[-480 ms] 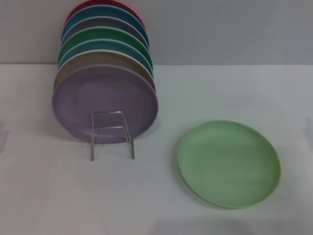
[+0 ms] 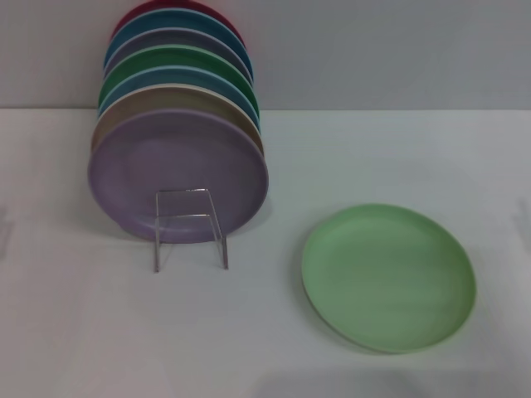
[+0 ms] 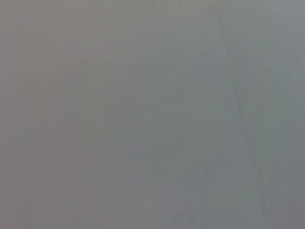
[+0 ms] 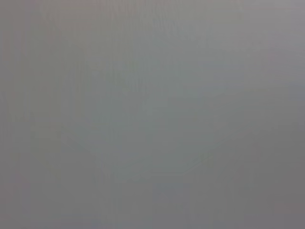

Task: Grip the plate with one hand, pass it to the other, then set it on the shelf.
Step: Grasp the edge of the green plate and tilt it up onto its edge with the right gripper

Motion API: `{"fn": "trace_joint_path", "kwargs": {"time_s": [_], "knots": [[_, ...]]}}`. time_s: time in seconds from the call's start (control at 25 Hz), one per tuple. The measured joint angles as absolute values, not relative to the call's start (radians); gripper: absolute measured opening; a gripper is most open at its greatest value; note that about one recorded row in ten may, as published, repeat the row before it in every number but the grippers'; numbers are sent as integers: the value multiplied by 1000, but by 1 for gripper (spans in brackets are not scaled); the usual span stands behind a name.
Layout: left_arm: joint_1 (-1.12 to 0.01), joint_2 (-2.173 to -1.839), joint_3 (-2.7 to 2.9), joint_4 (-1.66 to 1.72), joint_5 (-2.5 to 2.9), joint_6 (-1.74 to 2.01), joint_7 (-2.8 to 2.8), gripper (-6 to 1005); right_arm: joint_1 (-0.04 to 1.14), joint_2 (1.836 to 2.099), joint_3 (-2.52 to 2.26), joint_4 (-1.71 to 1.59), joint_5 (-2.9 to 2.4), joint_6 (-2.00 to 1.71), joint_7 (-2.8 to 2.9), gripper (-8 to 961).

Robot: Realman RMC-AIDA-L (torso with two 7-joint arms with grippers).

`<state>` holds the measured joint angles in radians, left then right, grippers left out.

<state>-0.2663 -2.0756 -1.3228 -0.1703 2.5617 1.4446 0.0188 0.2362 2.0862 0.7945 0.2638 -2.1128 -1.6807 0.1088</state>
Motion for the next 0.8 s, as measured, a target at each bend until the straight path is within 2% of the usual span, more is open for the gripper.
{"fn": "trace_joint_path", "kwargs": {"time_s": [0.32, 0.48, 0.52, 0.56, 0.64, 0.68, 0.72, 0.76, 0.8], "knots": [[-258, -2077, -1317, -169, 2562, 1444, 23, 792, 239, 2085, 766, 283, -2117, -1703, 107, 818], [-257, -2077, -1316, -165, 2562, 1440, 19, 790, 261, 2075, 772, 322, -2116, -1621, 94, 819], [-257, -2077, -1316, -166, 2562, 1439, 19, 790, 264, 2061, 774, 386, -2117, -1569, 40, 819], [-257, -2077, -1316, -167, 2562, 1438, 19, 789, 264, 2061, 774, 386, -2117, -1569, 40, 819], [-257, -2077, -1316, -169, 2562, 1436, 19, 788, 261, 2032, 774, 484, -2120, -1509, -19, 819], [-257, -2077, -1316, -169, 2562, 1433, 19, 788, 253, 2002, 776, 557, -2128, -1456, -40, 819], [-258, -2077, -1316, -170, 2562, 1431, 18, 787, 238, 1942, 788, 711, -2146, -1320, -62, 819], [-258, -2077, -1316, -170, 2562, 1431, 18, 787, 238, 1942, 788, 711, -2146, -1320, -62, 819], [-258, -2077, -1316, -170, 2562, 1431, 18, 786, 228, 1906, 803, 800, -2157, -1226, -68, 819]]}}
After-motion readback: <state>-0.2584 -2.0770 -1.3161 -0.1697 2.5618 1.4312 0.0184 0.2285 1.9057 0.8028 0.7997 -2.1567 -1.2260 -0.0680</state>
